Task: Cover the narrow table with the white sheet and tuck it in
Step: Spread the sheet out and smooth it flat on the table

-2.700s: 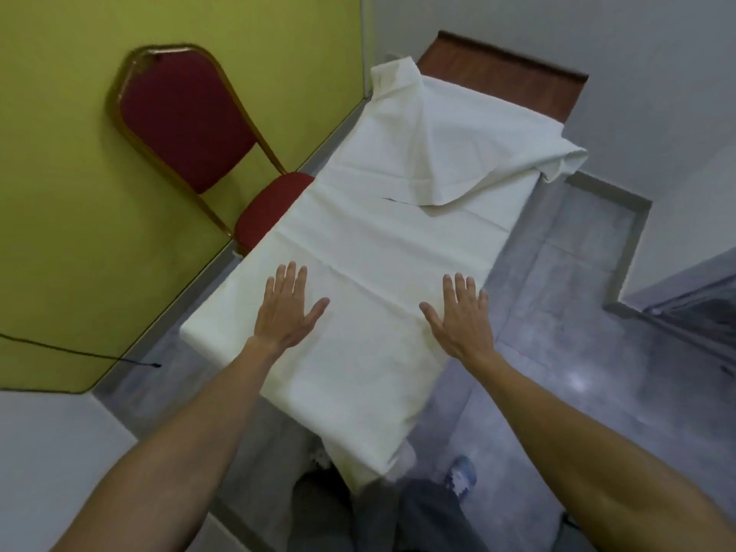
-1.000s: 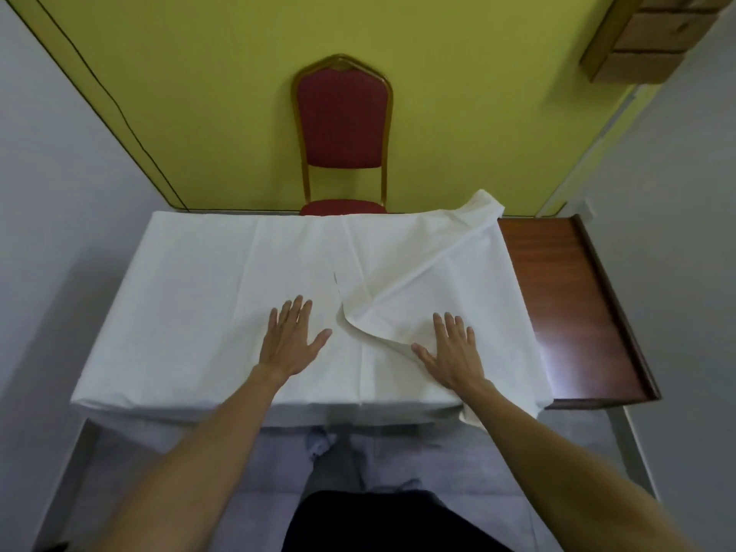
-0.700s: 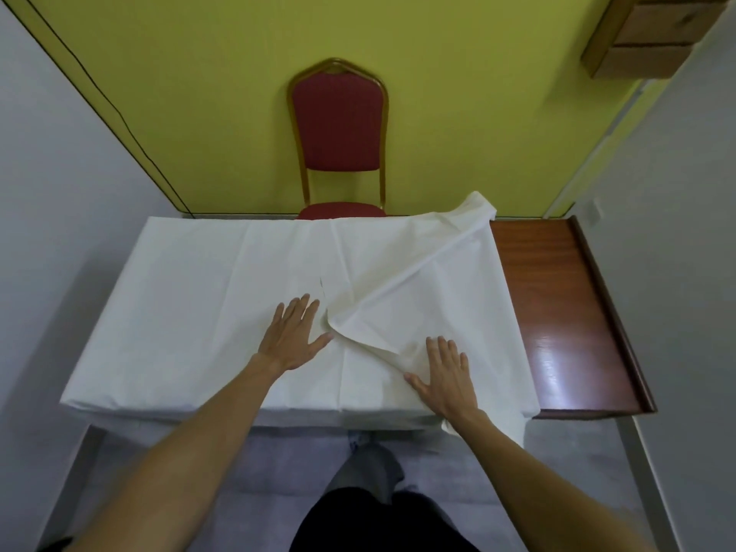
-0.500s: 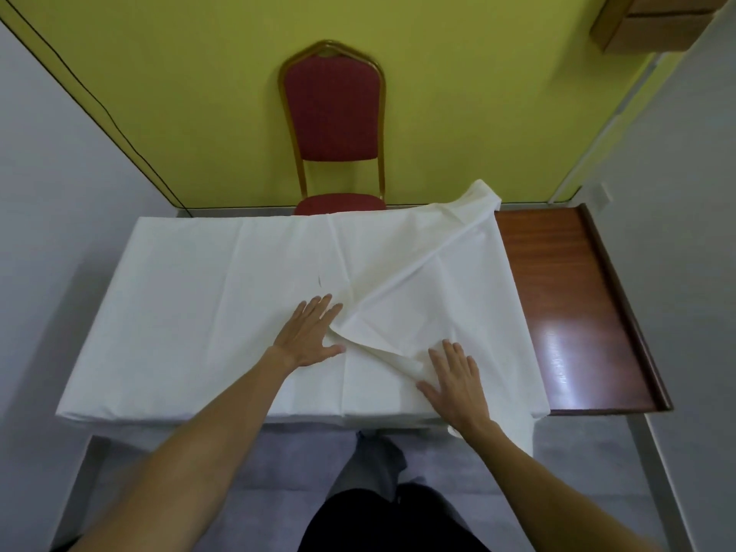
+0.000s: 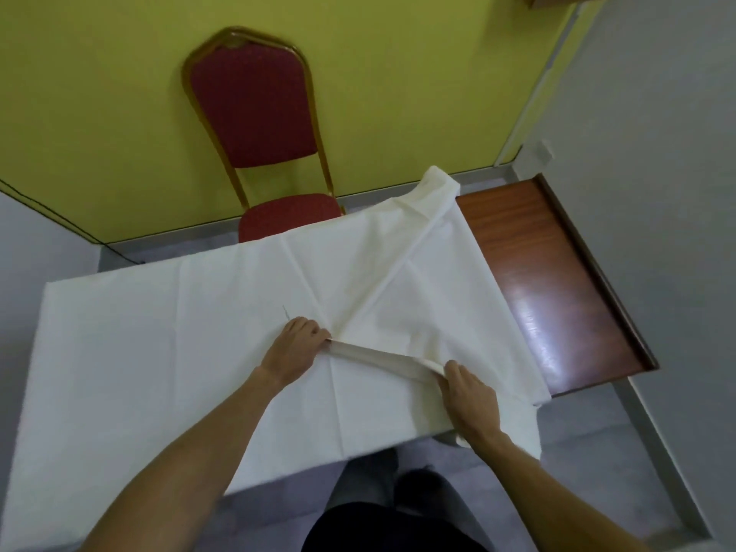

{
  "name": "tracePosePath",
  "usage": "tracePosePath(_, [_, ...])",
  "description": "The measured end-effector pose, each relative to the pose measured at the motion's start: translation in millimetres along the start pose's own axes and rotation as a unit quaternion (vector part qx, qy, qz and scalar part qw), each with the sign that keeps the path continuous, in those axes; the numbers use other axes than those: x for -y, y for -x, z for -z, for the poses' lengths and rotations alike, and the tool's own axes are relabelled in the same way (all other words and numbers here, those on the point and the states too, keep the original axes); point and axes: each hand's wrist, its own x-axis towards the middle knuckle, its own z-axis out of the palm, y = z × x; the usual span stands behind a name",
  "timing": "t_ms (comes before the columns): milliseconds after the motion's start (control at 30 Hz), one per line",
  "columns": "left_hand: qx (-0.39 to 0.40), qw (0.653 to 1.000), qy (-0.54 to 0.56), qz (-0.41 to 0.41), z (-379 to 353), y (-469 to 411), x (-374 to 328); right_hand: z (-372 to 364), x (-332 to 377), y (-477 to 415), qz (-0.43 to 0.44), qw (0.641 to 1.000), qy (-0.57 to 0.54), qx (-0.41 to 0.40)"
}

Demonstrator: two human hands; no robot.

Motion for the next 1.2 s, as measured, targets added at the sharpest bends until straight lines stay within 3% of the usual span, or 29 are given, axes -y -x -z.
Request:
tracePosePath(200, [0.118, 0.993, 0.028, -0.012, 29, -82, 9, 4, -7, -10, -0.068, 0.998, -0.003, -0.017])
tracePosePath(367, [0.157, 0.985, -0.012, -0.077, 50, -167, 0, 22, -16, -20, -0.114, 0.993, -0.011, -0.036])
tracePosePath(667, [0.133, 0.966, -0.079, -0.206, 78, -301, -58, 60, -62, -30, -0.210, 0.968, -0.045, -0.129])
tracePosePath(800, [0.104, 0.955, -0.113, -0.254, 77, -346, -87, 69, -90, -29, -0.215, 0.958, -0.036, -0.186])
tracePosePath(1200, [0.051, 0.940, -0.165, -0.296, 50, -464, -193, 84, -180, -52, -0.287, 0.935, -0.095, -0.183])
